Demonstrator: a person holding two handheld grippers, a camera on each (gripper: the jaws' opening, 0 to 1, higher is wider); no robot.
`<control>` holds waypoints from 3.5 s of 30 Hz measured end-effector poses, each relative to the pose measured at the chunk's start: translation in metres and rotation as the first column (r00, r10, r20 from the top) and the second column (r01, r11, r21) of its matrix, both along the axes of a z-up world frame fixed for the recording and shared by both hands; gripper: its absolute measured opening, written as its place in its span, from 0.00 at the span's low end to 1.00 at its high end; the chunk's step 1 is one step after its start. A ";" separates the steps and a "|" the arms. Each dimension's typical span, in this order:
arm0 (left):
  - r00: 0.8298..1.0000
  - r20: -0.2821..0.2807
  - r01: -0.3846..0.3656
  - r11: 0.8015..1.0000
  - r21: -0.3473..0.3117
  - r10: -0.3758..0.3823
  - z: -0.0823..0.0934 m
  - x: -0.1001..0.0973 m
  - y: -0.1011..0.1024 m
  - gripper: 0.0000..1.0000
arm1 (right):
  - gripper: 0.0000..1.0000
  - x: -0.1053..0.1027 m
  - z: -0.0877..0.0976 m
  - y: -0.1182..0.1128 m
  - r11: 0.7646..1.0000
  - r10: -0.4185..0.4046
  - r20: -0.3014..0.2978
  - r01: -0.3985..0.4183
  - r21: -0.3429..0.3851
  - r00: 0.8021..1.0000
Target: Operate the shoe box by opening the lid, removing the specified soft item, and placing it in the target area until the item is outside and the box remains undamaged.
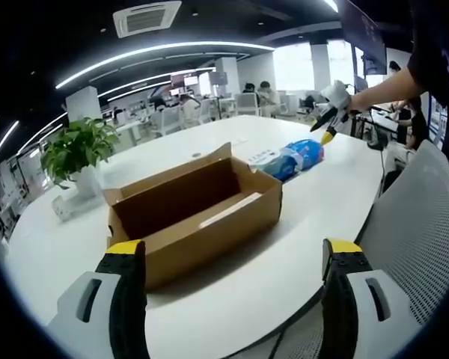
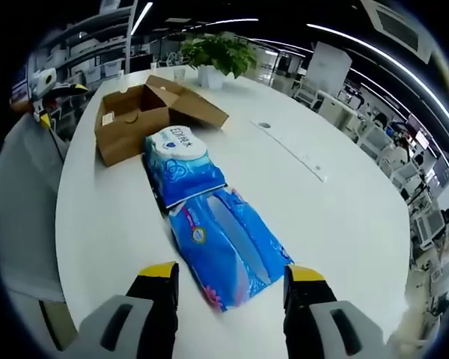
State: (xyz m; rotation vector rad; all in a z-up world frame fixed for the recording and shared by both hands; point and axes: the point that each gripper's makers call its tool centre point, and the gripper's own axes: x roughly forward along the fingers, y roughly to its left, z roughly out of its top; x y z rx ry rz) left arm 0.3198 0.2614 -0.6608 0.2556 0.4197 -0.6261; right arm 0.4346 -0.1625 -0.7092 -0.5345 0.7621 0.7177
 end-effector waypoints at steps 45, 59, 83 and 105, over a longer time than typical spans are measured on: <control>1.000 0.004 -0.019 0.999 -0.030 0.019 0.003 0.002 0.002 0.99 | 0.55 -0.016 0.042 0.177 0.925 0.369 -0.103 -0.354 0.140 0.924; 1.000 -0.003 -0.016 0.999 -0.030 0.016 0.002 0.002 0.002 0.99 | 0.55 -0.013 0.050 0.237 0.849 0.525 -0.083 -0.515 0.116 0.847; 1.000 -0.008 -0.013 1.000 -0.024 0.013 0.001 0.002 0.002 0.99 | 0.54 -0.004 0.031 0.294 0.784 0.620 -0.083 -0.617 0.066 0.780; 1.000 -0.012 -0.023 0.999 -0.027 0.022 0.000 0.001 0.004 0.99 | 0.55 -0.006 -0.002 0.334 0.747 0.664 -0.128 -0.661 0.066 0.737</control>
